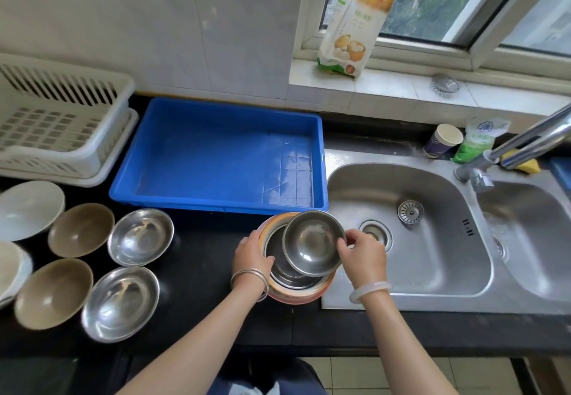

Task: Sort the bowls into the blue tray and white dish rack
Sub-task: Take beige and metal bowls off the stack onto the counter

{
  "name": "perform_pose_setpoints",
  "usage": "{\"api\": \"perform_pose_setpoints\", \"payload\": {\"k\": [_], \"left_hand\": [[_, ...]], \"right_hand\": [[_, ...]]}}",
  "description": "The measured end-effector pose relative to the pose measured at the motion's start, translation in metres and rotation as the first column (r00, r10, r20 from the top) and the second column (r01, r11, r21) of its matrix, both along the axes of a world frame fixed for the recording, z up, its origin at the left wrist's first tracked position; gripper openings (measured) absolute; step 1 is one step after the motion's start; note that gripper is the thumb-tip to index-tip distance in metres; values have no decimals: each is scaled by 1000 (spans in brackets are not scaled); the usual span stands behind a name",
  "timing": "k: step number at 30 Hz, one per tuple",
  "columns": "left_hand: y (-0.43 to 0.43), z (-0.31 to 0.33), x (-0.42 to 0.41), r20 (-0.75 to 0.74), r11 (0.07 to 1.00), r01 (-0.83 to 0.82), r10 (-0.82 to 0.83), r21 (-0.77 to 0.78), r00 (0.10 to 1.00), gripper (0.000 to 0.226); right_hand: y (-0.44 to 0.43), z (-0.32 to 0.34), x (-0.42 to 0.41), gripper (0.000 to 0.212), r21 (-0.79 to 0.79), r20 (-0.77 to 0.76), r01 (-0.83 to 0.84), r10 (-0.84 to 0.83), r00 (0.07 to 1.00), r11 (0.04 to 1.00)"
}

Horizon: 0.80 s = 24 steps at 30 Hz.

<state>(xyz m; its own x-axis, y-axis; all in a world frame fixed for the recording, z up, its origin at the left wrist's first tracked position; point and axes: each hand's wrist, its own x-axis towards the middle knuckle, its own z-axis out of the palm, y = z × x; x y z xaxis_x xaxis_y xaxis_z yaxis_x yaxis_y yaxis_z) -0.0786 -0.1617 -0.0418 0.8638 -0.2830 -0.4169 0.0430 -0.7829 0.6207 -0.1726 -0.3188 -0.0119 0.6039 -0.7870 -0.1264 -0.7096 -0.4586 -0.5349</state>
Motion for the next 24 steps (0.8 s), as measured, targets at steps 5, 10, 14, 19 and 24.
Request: {"api": "perform_pose_setpoints", "payload": {"k": [5, 10, 14, 19, 24], "left_hand": [[-3, 3, 3, 21, 1000, 3, -3, 17, 1000, 38], [-4, 11, 7, 15, 1000, -9, 9, -24, 1000, 28], [-3, 15, 7, 41, 999, 1, 0, -39, 999, 16], [-8, 24, 10, 184, 999, 20, -14, -31, 983, 3], [-10, 34, 18, 171, 994, -13, 30, -105, 985, 7]], "right_hand": [[-4, 3, -6, 15, 50, 44, 27, -29, 999, 998], [-3, 6, -9, 14, 69, 50, 39, -42, 998, 997], [-5, 8, -12, 16, 117, 69, 52, -61, 996, 992], [-8, 14, -13, 16, 189, 98, 71, -91, 991, 979], [-11, 22, -13, 17, 226, 142, 80, -115, 983, 971]]}}
